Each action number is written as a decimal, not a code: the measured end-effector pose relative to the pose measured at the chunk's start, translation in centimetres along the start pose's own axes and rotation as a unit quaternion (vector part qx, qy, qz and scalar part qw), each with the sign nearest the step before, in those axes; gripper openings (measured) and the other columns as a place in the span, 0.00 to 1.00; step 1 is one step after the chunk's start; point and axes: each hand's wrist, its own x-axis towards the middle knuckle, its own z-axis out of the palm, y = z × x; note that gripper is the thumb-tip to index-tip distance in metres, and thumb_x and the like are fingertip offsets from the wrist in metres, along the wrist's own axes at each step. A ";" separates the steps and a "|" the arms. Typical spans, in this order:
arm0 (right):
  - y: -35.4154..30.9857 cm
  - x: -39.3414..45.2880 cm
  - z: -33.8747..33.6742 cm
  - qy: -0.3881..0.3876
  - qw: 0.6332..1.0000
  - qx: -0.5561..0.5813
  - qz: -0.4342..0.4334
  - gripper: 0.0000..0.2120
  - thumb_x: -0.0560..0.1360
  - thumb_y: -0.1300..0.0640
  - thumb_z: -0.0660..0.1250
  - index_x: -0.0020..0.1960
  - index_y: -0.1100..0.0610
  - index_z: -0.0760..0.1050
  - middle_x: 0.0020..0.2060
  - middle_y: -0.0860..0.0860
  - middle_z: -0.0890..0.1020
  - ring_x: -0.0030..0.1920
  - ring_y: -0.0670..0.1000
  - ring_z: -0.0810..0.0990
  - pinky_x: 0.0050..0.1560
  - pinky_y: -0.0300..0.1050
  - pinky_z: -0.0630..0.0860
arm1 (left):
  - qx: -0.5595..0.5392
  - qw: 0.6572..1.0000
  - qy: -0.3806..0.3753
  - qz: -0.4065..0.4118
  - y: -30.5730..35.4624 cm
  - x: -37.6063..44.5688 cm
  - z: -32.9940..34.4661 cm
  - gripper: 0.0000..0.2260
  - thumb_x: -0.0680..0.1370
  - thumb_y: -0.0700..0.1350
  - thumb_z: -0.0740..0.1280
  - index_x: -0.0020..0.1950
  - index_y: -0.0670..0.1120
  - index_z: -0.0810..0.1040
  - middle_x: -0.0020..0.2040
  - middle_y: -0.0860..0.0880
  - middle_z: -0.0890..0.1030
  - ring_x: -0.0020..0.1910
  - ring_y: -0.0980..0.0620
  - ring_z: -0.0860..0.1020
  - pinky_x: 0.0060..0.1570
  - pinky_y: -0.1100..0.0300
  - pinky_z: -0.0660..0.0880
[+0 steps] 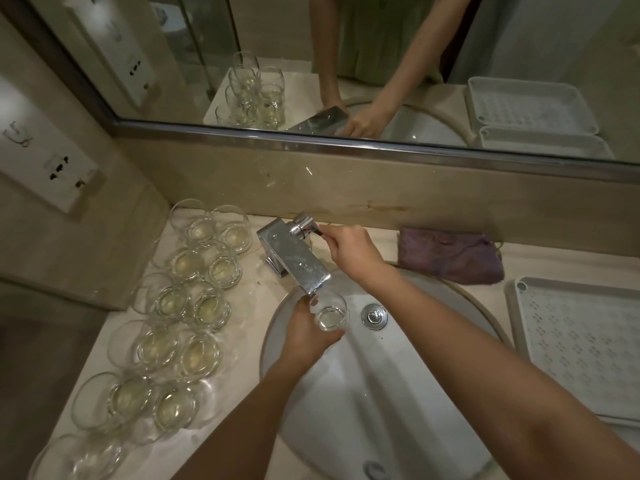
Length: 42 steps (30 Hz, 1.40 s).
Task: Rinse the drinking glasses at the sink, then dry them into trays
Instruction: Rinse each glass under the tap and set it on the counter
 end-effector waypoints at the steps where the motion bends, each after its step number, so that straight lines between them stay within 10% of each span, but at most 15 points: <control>1: 0.0 0.0 0.0 0.000 1.000 0.000 -0.001 0.14 0.80 0.62 0.59 0.63 0.58 0.78 0.48 0.63 0.83 0.49 0.65 0.79 0.51 0.54 0.73 | -0.004 1.000 0.002 0.000 0.0 0.0 -0.1 0.36 0.64 0.43 0.80 0.68 0.47 0.67 0.60 0.53 0.71 0.55 0.53 0.75 0.55 0.51 0.77; 10: 0.6 0.6 0.3 0.003 1.000 -0.006 0.009 0.16 0.81 0.61 0.57 0.66 0.54 0.76 0.51 0.62 0.83 0.51 0.65 0.78 0.51 0.50 0.71 | -0.021 1.000 0.011 0.014 0.1 0.0 -0.7 0.31 0.65 0.39 0.79 0.59 0.53 0.66 0.51 0.60 0.73 0.46 0.63 0.75 0.41 0.74 0.72; 29: 1.4 0.1 0.8 0.022 0.998 0.053 0.036 0.16 0.81 0.61 0.60 0.67 0.57 0.75 0.53 0.61 0.83 0.53 0.62 0.80 0.53 0.50 0.73 | -0.060 0.997 0.008 0.055 2.9 -1.4 -2.7 0.25 0.67 0.33 0.77 0.56 0.48 0.68 0.45 0.60 0.73 0.39 0.80 0.72 0.38 0.79 0.68; 36: 3.9 -5.5 2.7 0.034 0.983 0.129 0.123 0.17 0.79 0.61 0.63 0.68 0.61 0.72 0.57 0.57 0.82 0.53 0.57 0.82 0.57 0.47 0.74 | -0.040 0.997 0.005 0.063 3.3 -1.7 -3.2 0.25 0.68 0.32 0.75 0.44 0.58 0.66 0.42 0.61 0.72 0.38 0.79 0.72 0.39 0.79 0.68; 42: 1.1 -2.8 1.7 0.118 0.963 0.221 0.096 0.17 0.78 0.61 0.67 0.66 0.61 0.75 0.55 0.53 0.81 0.47 0.50 0.81 0.50 0.30 0.72 | -0.017 0.999 0.010 0.049 2.5 -1.3 -3.2 0.25 0.66 0.39 0.79 0.57 0.52 0.71 0.49 0.59 0.76 0.46 0.68 0.76 0.40 0.81 0.67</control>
